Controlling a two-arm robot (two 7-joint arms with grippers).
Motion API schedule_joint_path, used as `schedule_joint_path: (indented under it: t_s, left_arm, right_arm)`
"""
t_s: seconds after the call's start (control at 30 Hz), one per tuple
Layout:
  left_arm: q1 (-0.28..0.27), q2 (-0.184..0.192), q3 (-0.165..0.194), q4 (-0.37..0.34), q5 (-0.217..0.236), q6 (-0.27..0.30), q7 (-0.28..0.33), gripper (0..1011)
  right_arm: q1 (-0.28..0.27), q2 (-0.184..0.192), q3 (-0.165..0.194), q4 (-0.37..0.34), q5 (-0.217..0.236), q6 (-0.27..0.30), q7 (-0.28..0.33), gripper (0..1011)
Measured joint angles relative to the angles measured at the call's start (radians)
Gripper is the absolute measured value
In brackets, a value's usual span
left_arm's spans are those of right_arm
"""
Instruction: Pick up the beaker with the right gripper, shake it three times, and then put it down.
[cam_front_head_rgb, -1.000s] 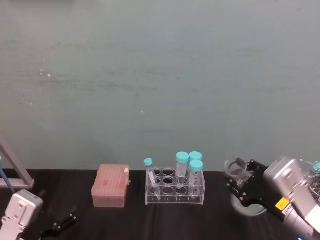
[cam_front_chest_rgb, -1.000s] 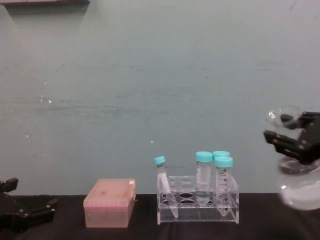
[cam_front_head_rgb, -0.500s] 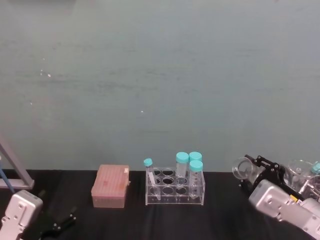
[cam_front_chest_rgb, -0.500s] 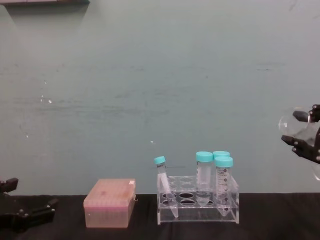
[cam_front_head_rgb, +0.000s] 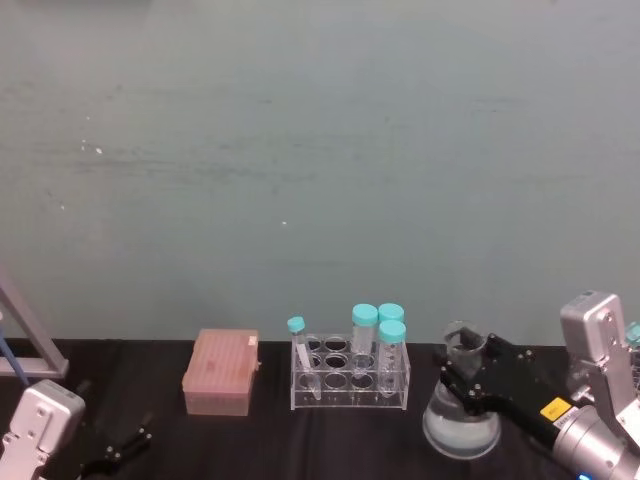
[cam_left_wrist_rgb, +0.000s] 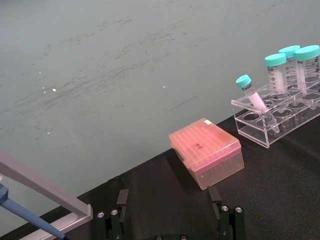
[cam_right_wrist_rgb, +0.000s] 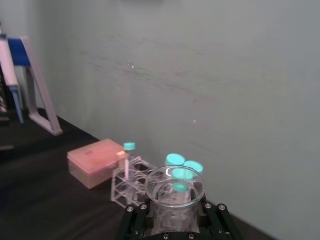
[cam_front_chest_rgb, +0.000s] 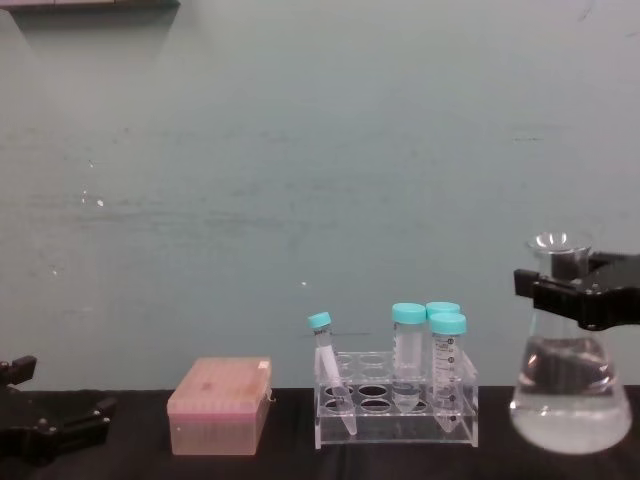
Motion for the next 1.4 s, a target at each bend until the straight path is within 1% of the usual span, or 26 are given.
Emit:
schedule_joint_path:
  t_s: [0.07,0.1,0.33,0.53,1.4]
  left_arm:
    - [0.0,0.0,0.0,0.0,0.0,0.0,0.0,1000]
    - [0.0,0.0,0.0,0.0,0.0,0.0,0.0,1000]
    - [0.0,0.0,0.0,0.0,0.0,0.0,0.0,1000]
    - [0.0,0.0,0.0,0.0,0.0,0.0,0.0,1000]
    - [0.0,0.0,0.0,0.0,0.0,0.0,0.0,1000]
  right_arm:
    - [0.0,-0.012,0.004,0.01,0.03,0.018,0.009,458]
    - [0.0,-0.015,0.004,0.013,0.036,0.023,0.01,458]
    - [0.001,-0.018,-0.003,0.03,0.058,0.042,0.008,458]
    - [0.001,-0.016,-0.011,0.033,0.06,0.051,-0.003,458]
    - [0.002,-0.015,-0.01,0.031,0.056,0.046,-0.004,458]
